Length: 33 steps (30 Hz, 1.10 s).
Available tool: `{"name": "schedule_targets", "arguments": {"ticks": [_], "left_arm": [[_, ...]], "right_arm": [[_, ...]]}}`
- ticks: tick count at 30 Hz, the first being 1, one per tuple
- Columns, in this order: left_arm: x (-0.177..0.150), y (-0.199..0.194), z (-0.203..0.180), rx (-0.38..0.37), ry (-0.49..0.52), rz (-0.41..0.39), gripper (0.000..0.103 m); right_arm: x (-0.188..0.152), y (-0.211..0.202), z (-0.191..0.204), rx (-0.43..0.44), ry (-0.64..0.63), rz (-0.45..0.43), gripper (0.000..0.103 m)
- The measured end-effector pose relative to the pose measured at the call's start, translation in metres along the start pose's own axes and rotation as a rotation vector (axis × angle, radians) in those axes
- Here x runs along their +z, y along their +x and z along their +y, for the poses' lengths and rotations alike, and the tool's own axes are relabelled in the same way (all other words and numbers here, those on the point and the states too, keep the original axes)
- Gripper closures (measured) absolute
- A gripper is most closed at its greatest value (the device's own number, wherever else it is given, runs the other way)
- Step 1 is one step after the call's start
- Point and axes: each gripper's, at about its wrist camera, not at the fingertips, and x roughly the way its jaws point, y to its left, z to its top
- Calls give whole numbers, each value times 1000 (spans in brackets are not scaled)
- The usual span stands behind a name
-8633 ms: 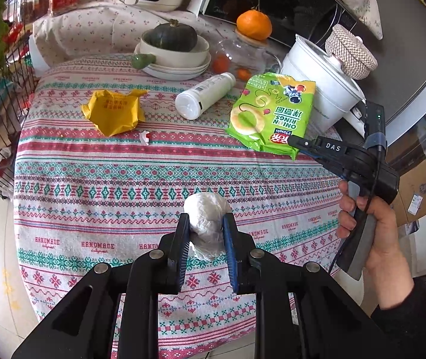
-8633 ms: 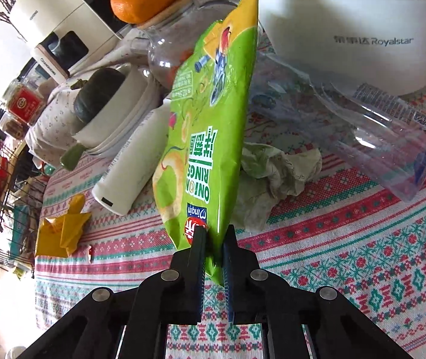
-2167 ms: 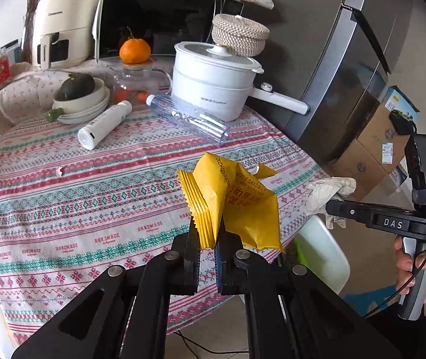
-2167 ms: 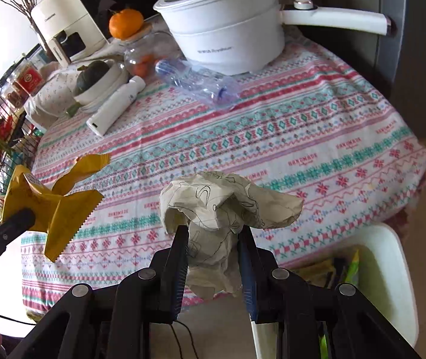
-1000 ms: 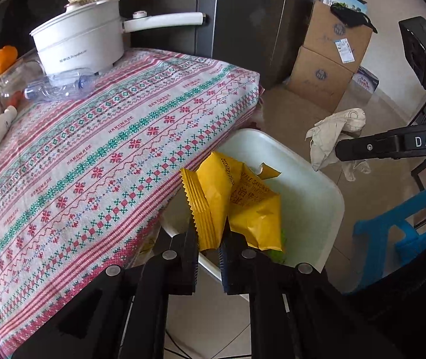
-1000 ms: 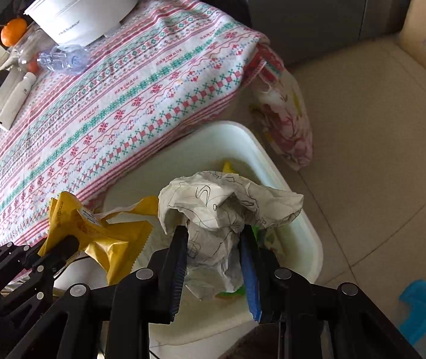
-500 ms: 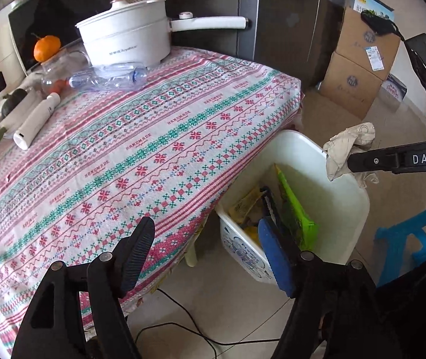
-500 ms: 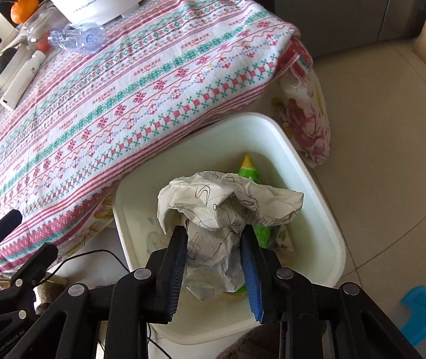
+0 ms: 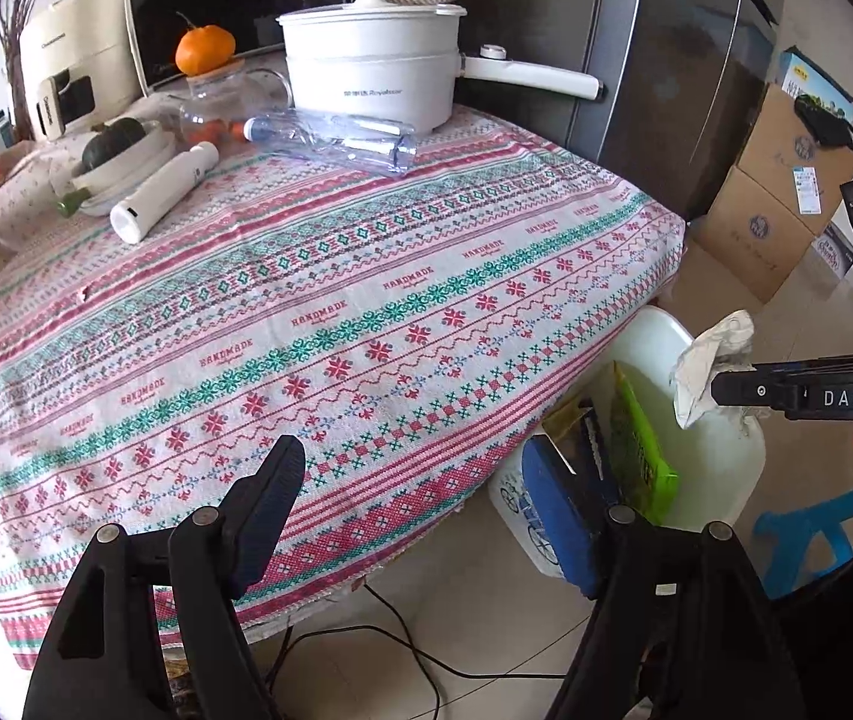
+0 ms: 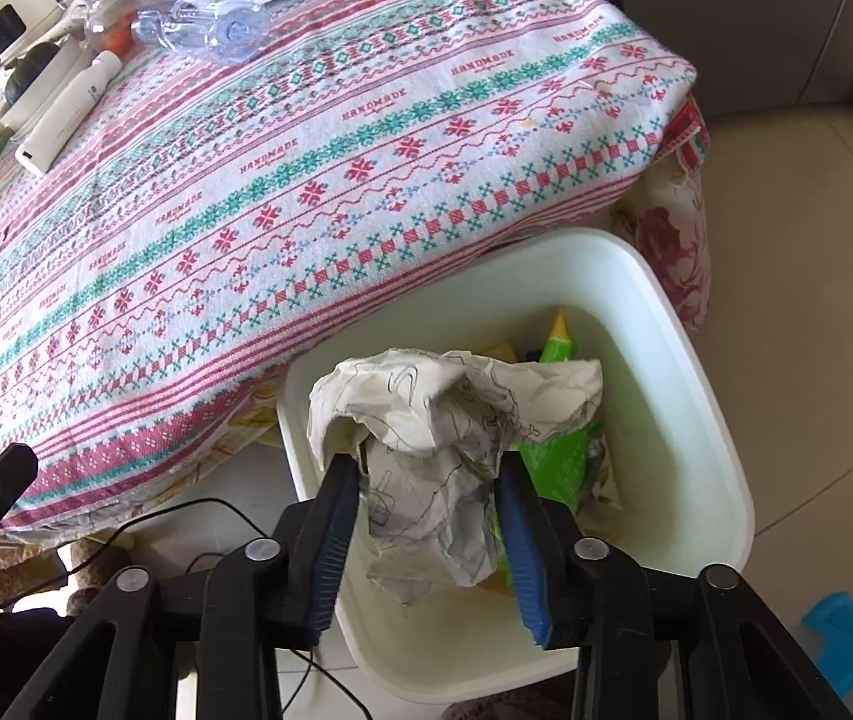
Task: Collect trash
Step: 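Open both grippers to drop the yellow wrapper and crumpled paper into the bin, then move both grippers back to the table toward the two bottles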
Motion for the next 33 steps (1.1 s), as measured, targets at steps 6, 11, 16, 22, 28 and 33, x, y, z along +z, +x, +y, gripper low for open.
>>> {"name": "schedule_targets", "arguments": {"ticks": [6, 11, 16, 22, 28, 33], "left_arm": [[5, -14, 16, 18, -35, -36, 24], [17, -33, 31, 55, -51, -105, 23], [37, -54, 54, 96, -106, -191, 14], [66, -61, 80, 172, -131, -238, 12], [100, -52, 109, 237, -90, -257, 12], [130, -42, 142, 241, -111, -303, 12]], "right_arm": [[6, -10, 15, -8, -9, -54, 35], [13, -35, 39, -17, -62, -189, 34], [23, -65, 65, -1, -111, -354, 26], [44, -94, 90, 0, -133, -523, 14], [73, -100, 116, 9, -176, -597, 9], [103, -84, 141, 4, -234, -629, 9]]}}
